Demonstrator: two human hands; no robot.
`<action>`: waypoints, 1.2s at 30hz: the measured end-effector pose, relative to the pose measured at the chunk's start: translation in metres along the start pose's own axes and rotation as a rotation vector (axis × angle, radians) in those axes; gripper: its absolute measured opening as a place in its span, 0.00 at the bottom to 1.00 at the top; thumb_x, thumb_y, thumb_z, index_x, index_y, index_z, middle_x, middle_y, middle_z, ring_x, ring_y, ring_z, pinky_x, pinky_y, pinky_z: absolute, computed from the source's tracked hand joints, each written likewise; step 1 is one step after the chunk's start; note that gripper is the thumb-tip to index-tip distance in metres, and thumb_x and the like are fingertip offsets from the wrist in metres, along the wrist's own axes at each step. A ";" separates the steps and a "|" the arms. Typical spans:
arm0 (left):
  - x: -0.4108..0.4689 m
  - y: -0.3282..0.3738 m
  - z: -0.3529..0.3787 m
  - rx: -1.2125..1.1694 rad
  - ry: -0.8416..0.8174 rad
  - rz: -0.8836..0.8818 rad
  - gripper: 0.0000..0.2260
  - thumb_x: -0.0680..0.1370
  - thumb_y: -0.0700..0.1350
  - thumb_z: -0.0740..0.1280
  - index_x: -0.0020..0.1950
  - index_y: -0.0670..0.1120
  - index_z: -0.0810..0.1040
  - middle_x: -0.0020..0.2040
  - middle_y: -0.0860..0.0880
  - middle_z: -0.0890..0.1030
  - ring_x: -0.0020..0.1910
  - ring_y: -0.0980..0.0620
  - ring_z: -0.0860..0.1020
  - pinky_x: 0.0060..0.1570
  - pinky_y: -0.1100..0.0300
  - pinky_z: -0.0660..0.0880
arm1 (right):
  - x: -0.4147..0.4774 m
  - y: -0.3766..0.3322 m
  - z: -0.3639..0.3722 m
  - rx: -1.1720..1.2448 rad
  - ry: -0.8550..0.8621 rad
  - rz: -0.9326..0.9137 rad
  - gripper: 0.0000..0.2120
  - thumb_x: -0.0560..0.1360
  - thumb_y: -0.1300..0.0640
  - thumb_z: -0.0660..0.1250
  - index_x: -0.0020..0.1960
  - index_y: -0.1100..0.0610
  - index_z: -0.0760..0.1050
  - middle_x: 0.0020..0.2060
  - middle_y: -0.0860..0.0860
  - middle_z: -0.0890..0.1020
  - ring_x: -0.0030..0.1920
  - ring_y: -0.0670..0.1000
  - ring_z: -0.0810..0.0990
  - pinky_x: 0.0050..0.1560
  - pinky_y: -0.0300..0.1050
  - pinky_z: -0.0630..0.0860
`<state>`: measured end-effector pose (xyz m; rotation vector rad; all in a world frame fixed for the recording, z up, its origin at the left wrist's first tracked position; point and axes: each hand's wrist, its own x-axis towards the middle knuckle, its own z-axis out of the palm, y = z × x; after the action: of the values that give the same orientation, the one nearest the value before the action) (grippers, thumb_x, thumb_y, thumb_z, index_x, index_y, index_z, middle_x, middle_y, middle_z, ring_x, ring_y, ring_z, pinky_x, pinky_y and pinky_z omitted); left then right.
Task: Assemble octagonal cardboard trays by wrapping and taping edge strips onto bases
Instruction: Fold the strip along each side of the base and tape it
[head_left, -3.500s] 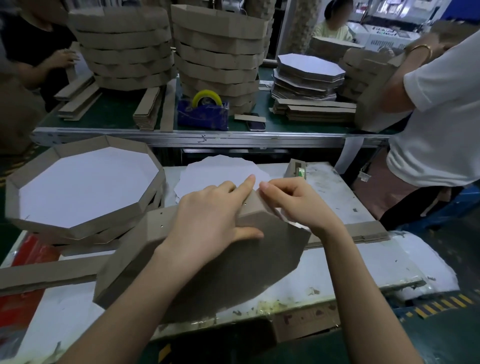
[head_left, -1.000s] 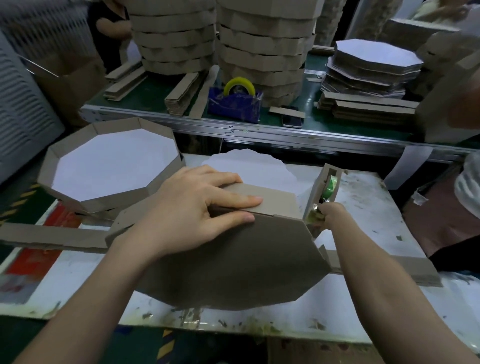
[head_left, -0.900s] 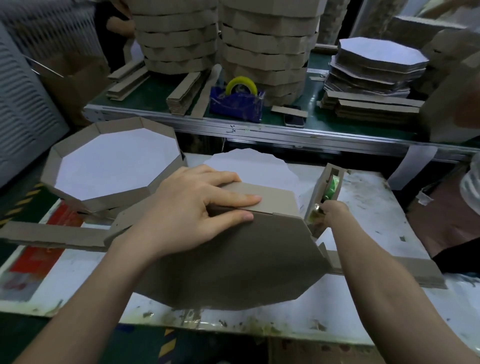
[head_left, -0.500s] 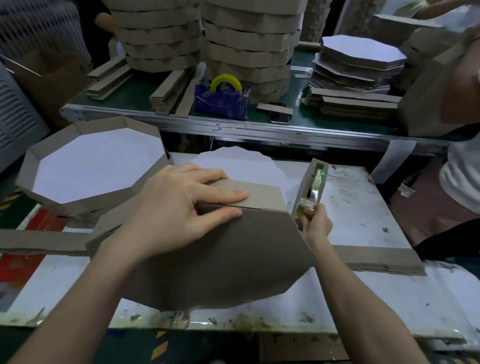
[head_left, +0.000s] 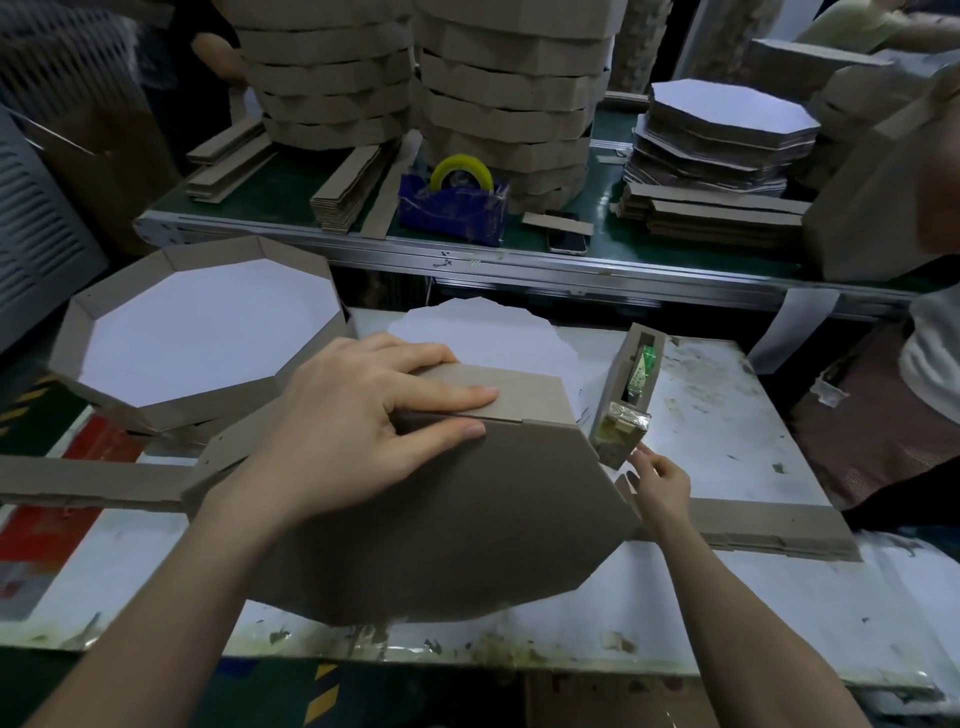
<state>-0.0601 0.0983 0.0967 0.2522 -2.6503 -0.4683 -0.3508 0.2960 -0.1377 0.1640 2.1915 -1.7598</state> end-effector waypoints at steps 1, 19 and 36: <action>-0.001 -0.001 0.000 -0.003 0.007 -0.002 0.16 0.74 0.67 0.58 0.58 0.69 0.77 0.60 0.57 0.80 0.57 0.56 0.76 0.49 0.52 0.73 | -0.002 0.001 0.000 -0.004 0.030 -0.004 0.12 0.81 0.57 0.65 0.44 0.65 0.78 0.52 0.56 0.83 0.58 0.59 0.81 0.59 0.51 0.78; -0.036 -0.037 -0.015 -0.102 0.077 -0.067 0.17 0.74 0.65 0.58 0.61 0.66 0.75 0.60 0.56 0.80 0.56 0.55 0.75 0.52 0.51 0.73 | -0.159 -0.200 0.065 -0.248 -0.369 -0.435 0.07 0.81 0.59 0.65 0.55 0.51 0.80 0.30 0.49 0.84 0.22 0.43 0.67 0.23 0.33 0.66; -0.040 -0.034 -0.010 -0.190 0.071 -0.134 0.42 0.71 0.69 0.61 0.79 0.57 0.45 0.64 0.58 0.78 0.62 0.52 0.73 0.61 0.52 0.67 | -0.279 -0.234 0.096 -0.356 -0.609 -0.445 0.31 0.81 0.59 0.66 0.80 0.53 0.57 0.34 0.55 0.86 0.22 0.47 0.64 0.22 0.35 0.64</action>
<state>-0.0167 0.0737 0.0778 0.3814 -2.5088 -0.7364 -0.1388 0.1805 0.1508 -0.8809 2.1032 -1.3138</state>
